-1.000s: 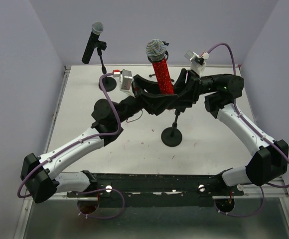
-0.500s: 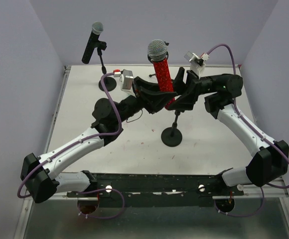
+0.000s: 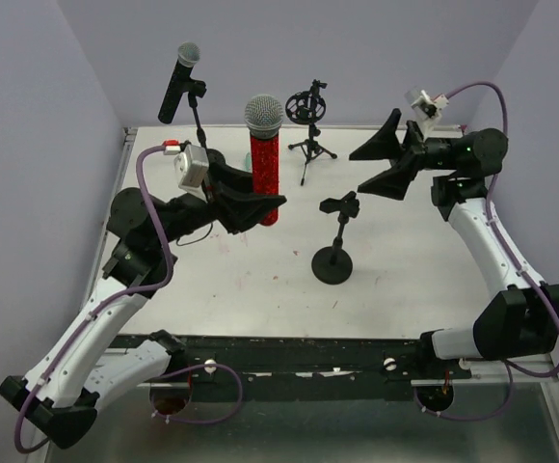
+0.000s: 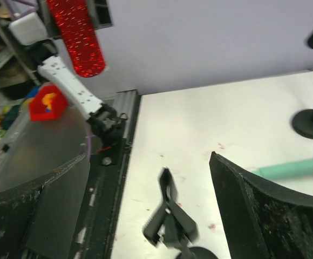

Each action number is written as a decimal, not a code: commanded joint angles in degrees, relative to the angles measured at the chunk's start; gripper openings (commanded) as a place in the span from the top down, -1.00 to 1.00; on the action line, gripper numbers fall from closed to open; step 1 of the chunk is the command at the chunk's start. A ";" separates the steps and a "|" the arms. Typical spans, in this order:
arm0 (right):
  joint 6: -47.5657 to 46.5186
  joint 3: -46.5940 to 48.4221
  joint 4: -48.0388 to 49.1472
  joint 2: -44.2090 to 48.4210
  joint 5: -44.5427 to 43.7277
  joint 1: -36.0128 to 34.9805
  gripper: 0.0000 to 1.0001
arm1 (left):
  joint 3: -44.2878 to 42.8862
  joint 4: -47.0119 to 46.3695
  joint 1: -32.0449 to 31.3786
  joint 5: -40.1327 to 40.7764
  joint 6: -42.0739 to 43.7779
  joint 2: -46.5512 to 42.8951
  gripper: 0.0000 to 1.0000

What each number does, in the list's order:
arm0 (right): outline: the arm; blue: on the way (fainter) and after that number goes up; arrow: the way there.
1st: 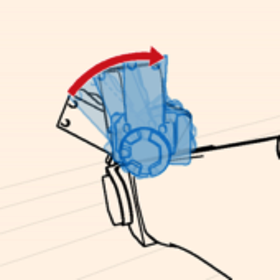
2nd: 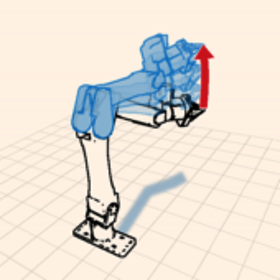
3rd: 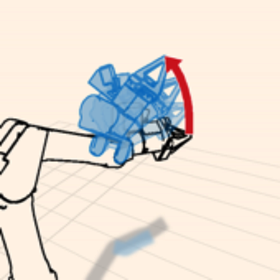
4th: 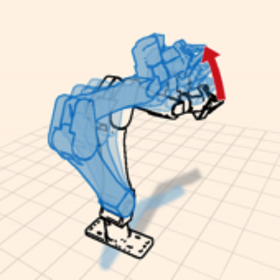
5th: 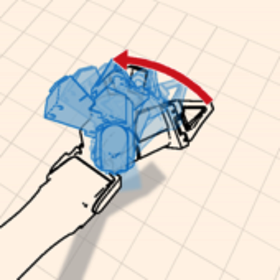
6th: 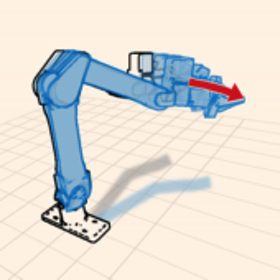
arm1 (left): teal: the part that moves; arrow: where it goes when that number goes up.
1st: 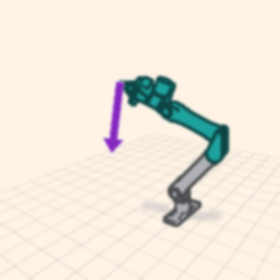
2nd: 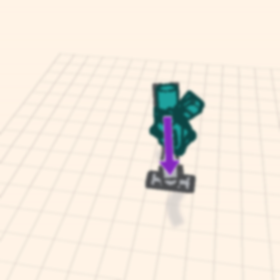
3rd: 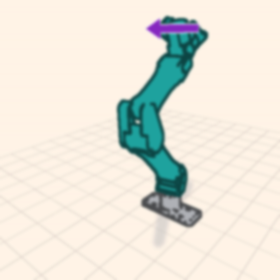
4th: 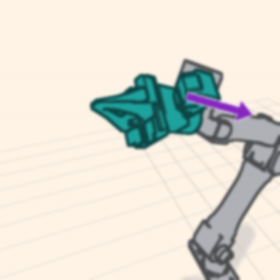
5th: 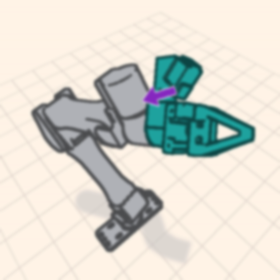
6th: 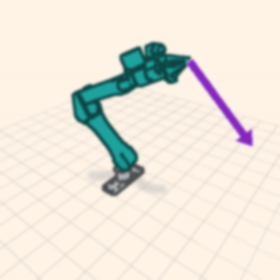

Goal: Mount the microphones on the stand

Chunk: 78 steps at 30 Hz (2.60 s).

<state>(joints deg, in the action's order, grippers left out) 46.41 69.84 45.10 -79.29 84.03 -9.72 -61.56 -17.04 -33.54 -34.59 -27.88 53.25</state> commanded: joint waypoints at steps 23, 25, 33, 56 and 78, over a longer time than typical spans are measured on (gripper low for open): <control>-52.17 -2.62 -37.48 -2.98 1.22 14.99 -0.99 | 14.18 20.38 7.87 -11.02 25.42 -7.73 1.00; -64.72 0.80 -52.04 -2.72 2.89 14.99 -0.99 | 14.45 20.99 7.88 -10.85 26.03 -8.08 1.00; -106.96 9.70 -94.22 -4.12 -1.75 11.66 -1.00 | 15.07 20.64 8.23 -10.50 26.30 -8.34 1.00; -88.77 0.81 -79.55 2.74 -5.28 -1.09 -0.99 | 15.59 19.50 8.40 -11.90 25.86 -7.38 1.00; -90.36 2.67 -82.46 3.44 -10.02 -1.97 -0.52 | 15.51 19.50 8.40 -12.96 25.77 -6.41 1.00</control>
<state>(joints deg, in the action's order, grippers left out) -44.42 70.96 -36.60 -76.73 75.88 -11.68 -46.37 4.84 -25.50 -45.43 -2.59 46.72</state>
